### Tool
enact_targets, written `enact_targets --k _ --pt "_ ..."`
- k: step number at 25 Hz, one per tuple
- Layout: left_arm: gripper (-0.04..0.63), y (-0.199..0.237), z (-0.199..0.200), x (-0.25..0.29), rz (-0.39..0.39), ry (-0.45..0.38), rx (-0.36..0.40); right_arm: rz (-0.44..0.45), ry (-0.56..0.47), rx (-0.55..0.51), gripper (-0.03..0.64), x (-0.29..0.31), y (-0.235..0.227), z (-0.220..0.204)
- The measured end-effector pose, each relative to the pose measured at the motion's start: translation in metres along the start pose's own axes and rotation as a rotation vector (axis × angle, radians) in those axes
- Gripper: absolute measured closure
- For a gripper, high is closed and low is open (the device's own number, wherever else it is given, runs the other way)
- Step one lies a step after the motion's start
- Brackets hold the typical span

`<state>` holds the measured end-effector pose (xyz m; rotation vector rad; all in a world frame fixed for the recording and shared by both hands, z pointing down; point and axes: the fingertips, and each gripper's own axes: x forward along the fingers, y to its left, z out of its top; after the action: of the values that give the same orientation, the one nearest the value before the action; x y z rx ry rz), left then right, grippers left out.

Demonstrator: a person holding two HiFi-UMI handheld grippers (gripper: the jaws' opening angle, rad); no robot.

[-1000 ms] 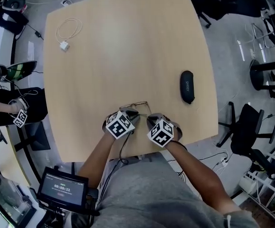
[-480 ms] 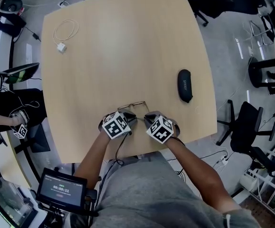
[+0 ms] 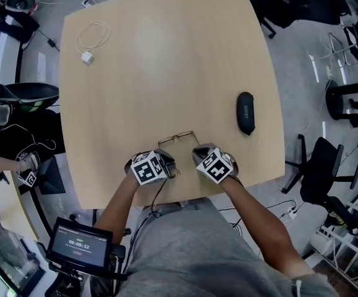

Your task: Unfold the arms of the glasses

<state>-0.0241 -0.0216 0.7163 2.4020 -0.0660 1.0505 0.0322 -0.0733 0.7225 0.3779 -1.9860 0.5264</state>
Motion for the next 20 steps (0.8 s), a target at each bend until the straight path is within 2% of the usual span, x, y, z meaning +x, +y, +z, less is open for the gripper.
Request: enact_targets --k 3,7,12,15,20 --pt "0.563 -0.002 -0.006 -0.002 -0.019 0.027 0.011 -0.008 0.002 0.014 0.595 0.001 -0.004 -0.002" --pt "0.563 -0.003 -0.027 -0.008 -0.039 0.131 0.07 -0.013 0.016 0.045 0.595 0.002 -0.004 -0.003" --pt "0.563 -0.001 -0.035 -0.014 -0.068 0.157 0.083 -0.02 0.033 0.066 0.595 0.001 -0.005 -0.004" --pt "0.563 -0.003 -0.031 -0.018 -0.085 0.134 0.076 -0.021 0.037 0.075 0.595 0.0 -0.008 -0.007" --pt "0.563 -0.011 -0.012 -0.046 -0.103 0.016 0.049 -0.014 -0.008 0.116 0.594 -0.013 -0.005 0.006"
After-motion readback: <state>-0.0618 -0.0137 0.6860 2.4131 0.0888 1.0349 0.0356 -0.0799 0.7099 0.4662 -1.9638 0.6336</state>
